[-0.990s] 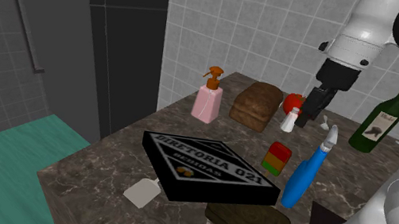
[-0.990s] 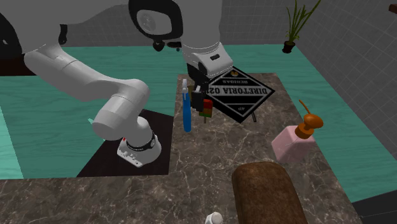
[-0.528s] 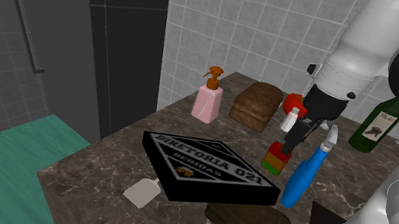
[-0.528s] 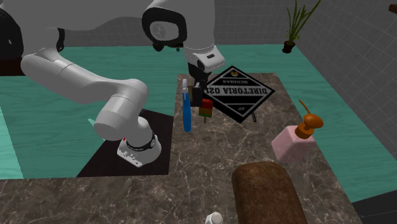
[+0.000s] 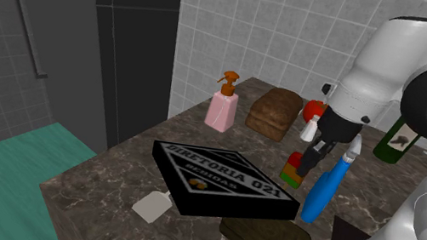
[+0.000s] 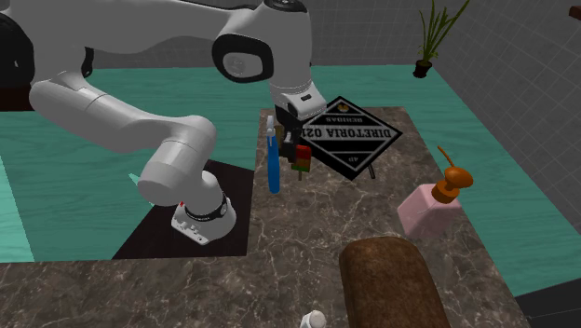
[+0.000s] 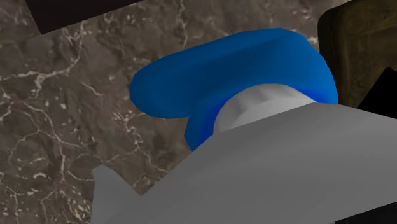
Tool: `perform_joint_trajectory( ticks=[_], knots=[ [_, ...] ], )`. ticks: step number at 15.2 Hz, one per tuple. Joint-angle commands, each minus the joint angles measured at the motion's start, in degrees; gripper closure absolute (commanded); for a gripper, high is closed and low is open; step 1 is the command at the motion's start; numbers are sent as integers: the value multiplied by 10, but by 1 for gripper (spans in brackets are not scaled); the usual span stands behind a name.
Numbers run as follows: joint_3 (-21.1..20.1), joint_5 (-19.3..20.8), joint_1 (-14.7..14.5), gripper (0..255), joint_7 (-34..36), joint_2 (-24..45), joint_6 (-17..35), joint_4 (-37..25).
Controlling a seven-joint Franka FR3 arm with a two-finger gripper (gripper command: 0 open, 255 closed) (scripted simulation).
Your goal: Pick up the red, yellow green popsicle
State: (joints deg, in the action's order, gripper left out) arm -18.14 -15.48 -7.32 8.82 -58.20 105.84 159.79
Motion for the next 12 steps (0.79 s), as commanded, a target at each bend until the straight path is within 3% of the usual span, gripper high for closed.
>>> perform_joint_trajectory(
  ticks=[1,9,12],
  knots=[
    [-1,-1,0,255,0,1,2,1],
    [0,0,0,255,0,0,2,2],
    [6,6,3,255,0,-1,-21,-21]
  ],
)
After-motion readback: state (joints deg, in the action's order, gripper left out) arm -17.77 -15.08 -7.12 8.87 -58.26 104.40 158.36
